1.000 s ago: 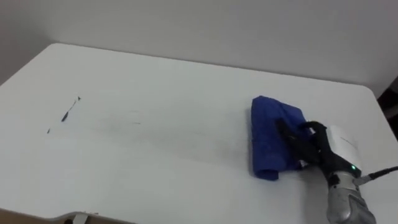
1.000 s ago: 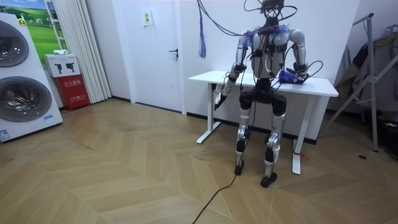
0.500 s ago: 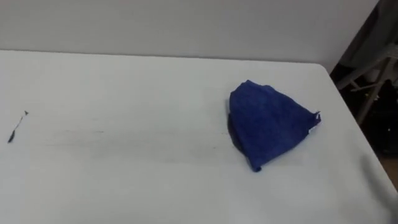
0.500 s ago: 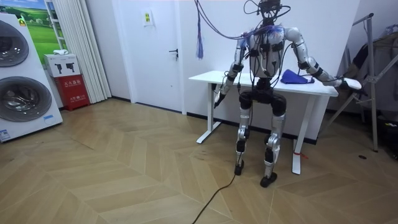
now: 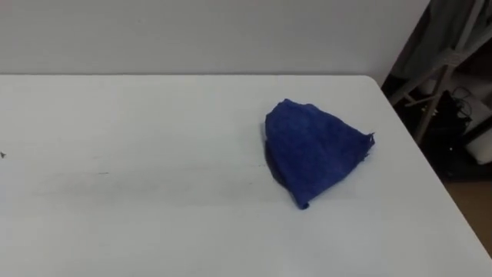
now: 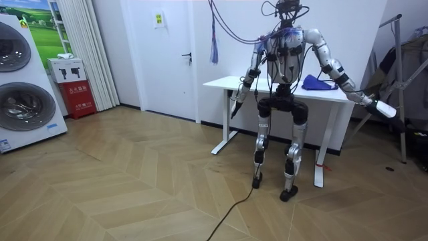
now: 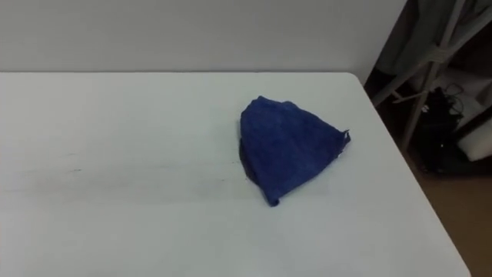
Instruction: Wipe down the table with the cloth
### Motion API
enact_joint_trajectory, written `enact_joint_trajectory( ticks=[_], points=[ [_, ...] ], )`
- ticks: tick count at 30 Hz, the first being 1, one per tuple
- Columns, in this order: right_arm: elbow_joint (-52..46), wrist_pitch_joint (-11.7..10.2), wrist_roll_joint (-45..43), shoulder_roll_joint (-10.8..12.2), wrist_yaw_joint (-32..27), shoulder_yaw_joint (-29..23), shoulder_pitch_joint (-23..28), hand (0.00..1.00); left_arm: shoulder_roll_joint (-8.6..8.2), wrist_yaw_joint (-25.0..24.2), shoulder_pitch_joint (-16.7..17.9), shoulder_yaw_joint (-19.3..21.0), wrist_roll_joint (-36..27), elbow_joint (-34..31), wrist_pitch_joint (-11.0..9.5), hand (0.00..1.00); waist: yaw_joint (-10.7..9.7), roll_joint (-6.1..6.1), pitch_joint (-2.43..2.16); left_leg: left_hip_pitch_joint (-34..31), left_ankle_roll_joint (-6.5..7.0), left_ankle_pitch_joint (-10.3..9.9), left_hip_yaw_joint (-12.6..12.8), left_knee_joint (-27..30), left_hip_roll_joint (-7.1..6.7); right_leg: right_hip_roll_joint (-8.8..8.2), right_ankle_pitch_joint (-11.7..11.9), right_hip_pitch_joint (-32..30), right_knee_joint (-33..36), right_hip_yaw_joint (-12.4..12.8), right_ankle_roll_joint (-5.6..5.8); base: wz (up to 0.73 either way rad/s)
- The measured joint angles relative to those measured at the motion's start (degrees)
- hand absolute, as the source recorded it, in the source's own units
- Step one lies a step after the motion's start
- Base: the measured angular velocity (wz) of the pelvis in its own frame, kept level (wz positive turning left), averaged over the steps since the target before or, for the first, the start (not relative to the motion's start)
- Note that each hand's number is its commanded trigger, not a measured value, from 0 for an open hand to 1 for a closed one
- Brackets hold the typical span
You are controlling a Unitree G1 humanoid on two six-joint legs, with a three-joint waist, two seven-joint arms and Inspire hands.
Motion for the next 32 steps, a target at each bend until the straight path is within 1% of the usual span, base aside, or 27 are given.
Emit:
enact_joint_trajectory(
  ticks=[2,3,4,5,7,8,9,10,11,12,13,14,15,16,18,19,21,22,25,29,31,32],
  points=[
    [0.85,1.46,0.13,0.16,0.98,0.02,0.95,0.00,0.00,-0.40,-0.23,-0.02,0.10,1.02,0.16,0.00,-0.02,0.10,0.00,0.21,-0.05,-0.19,-0.07,0.10,0.07,0.11,0.00,0.06,-0.01,0.02,0.00,-0.02],
    [1.07,2.28,0.31,0.41,1.67,0.22,2.43,0.00,0.00,-0.44,-0.53,-0.05,0.61,1.80,0.59,0.00,-0.03,0.13,-0.06,0.33,-0.07,-0.30,-0.09,0.14,0.15,0.17,0.00,0.13,0.01,-0.09,0.00,0.00],
    [1.15,2.61,0.30,0.65,1.90,0.46,2.99,0.00,-0.01,-0.43,-1.22,-0.07,0.77,1.94,0.95,0.00,-0.01,0.16,-0.08,0.35,-0.09,-0.33,-0.07,0.17,0.20,0.19,0.00,0.12,0.02,-0.16,0.00,0.00],
    [1.04,3.32,0.20,1.50,2.26,1.74,3.78,0.00,0.00,-0.38,-1.55,-0.18,1.11,2.36,1.40,0.00,0.13,0.19,-0.08,0.35,-0.16,-0.37,0.00,0.27,0.31,0.28,0.01,0.11,0.05,-0.12,-0.02,0.00],
    [1.03,3.98,0.28,3.85,3.03,3.87,5.20,0.00,0.00,-0.27,-1.73,-0.91,0.74,3.07,1.40,0.00,0.57,0.23,-0.06,0.32,-0.26,-0.42,0.05,0.38,0.51,0.47,0.02,0.11,0.04,-0.14,-0.04,-0.02],
    [1.07,4.66,0.23,5.92,4.12,4.81,5.85,0.00,-0.05,-0.24,-2.07,-1.50,0.58,3.73,1.40,0.00,0.95,0.74,-0.29,0.28,-0.39,-0.50,0.04,0.51,0.62,0.59,0.02,0.13,0.03,-0.12,-0.04,0.00],
    [1.20,4.96,0.28,7.04,4.74,5.02,5.93,0.00,-0.11,-0.23,-2.28,-1.68,0.58,4.16,1.40,0.00,1.11,0.76,-0.27,0.29,-0.44,-0.53,0.05,0.55,0.70,0.65,0.02,0.13,0.05,-0.15,-0.04,-0.03],
    [1.28,5.77,0.27,9.02,6.06,6.12,5.83,0.00,-0.14,-0.20,-2.46,-2.54,0.59,4.74,1.46,0.00,1.30,1.29,-0.37,0.35,-0.53,-0.59,0.14,0.70,0.80,0.74,0.04,0.16,0.09,-0.14,-0.06,-0.04],
    [1.28,6.12,0.24,10.66,7.11,7.75,5.61,0.00,-0.25,-0.19,-2.45,-3.65,0.59,4.74,1.46,0.00,1.33,1.55,-0.28,0.33,-0.54,-0.73,0.14,0.92,0.86,0.78,0.05,0.27,0.07,-0.11,-0.08,0.00],
    [1.24,6.33,0.28,11.84,7.97,9.74,5.37,0.00,-0.51,-0.16,-2.43,-4.80,0.59,4.77,1.46,0.00,1.34,1.94,-0.14,0.53,-0.51,-0.76,0.14,0.92,0.84,0.77,0.07,0.52,0.07,-0.11,-0.12,0.00],
    [1.20,6.54,0.30,12.24,8.50,10.63,5.10,0.00,-0.69,-0.17,-2.44,-5.31,0.59,4.77,1.46,0.00,1.41,2.36,-0.06,0.71,-0.48,-0.80,0.15,0.90,0.81,0.75,0.07,0.67,0.06,-0.05,-0.12,0.00],
    [1.01,6.71,0.30,12.82,9.52,12.11,4.32,0.00,-1.14,-0.16,-2.49,-6.12,0.73,4.77,1.51,0.00,1.39,3.13,0.07,1.04,-0.43,-0.87,0.14,0.85,0.74,0.70,0.07,1.08,-0.02,-0.09,-0.11,0.00],
    [0.81,6.71,0.27,13.14,10.47,13.90,3.50,0.00,-1.42,-0.07,-2.53,-7.05,0.74,4.80,1.69,0.00,1.44,3.85,0.01,1.11,-0.41,-0.89,0.12,0.82,0.71,0.65,0.07,1.15,0.01,-0.16,-0.11,0.00],
    [0.47,6.69,0.25,13.30,10.81,14.82,3.13,0.00,-1.48,0.04,-2.46,-7.64,0.75,4.86,1.72,0.00,1.54,4.15,-0.02,1.13,-0.41,-0.88,0.12,0.82,0.70,0.63,0.07,1.12,0.05,-0.22,-0.11,0.00],
    [0.37,6.54,-0.31,13.74,11.43,18.01,0.21,0.00,-1.75,0.95,-2.83,-9.24,1.67,6.12,1.78,0.00,1.59,4.91,0.19,1.10,-0.41,-0.87,0.07,0.83,0.69,0.61,0.06,1.07,0.08,-0.43,-0.11,0.00],
    [0.37,6.48,-0.62,13.85,11.46,18.60,-0.48,0.00,-1.94,1.09,-3.03,-9.33,1.85,6.16,1.78,0.00,1.58,4.95,0.22,1.06,-0.42,-0.86,0.00,0.82,0.67,0.62,0.05,1.07,0.06,-0.51,-0.11,0.06],
    [0.21,6.37,-1.10,14.17,11.50,21.72,-2.22,0.00,-2.30,1.88,-3.13,-11.15,2.38,6.38,1.77,0.00,1.75,4.97,0.21,0.89,-0.43,-0.85,-0.64,0.87,0.66,0.61,0.06,1.27,0.04,-1.76,-0.11,0.14],
    [0.07,6.33,-1.30,14.23,11.50,22.57,-2.57,0.00,-2.33,1.96,-3.19,-11.75,2.59,6.67,1.77,0.00,1.88,4.96,0.21,0.83,-0.43,-0.84,-0.84,0.88,0.65,0.60,0.06,1.33,0.05,-1.94,-0.11,0.13],
    [-0.27,5.87,-3.39,14.87,11.41,24.98,-3.73,0.00,-2.69,2.31,-3.40,-13.83,3.39,7.93,1.99,0.00,3.23,4.99,0.22,0.97,-0.43,-0.83,-1.07,0.78,0.66,0.62,0.06,1.51,-0.02,-2.04,-0.11,0.05],
    [-0.12,5.20,-3.43,16.82,10.55,25.45,-4.42,0.00,-3.81,4.34,-3.59,-13.85,6.14,9.69,2.56,0.00,3.99,5.19,0.30,0.91,-0.39,-0.88,-2.28,0.75,0.41,0.63,0.05,2.30,-0.87,-2.87,-0.09,0.15],
    [-0.05,5.25,-3.41,17.42,10.04,26.72,-4.23,0.00,-4.29,4.80,-3.56,-13.91,6.59,10.30,2.87,0.00,4.47,5.50,0.41,0.91,-0.39,-0.88,-2.49,0.53,0.40,0.63,-0.01,2.33,-0.85,-3.02,0.00,0.10],
    [-0.01,5.23,-3.43,17.62,9.88,27.68,-3.94,0.00,-4.60,5.10,-3.42,-14.07,7.37,10.36,3.41,0.00,4.55,5.69,0.47,0.94,-0.39,-0.88,-2.73,0.47,0.36,0.62,-0.04,2.47,-0.87,-3.16,0.04,0.04]
  ],
)
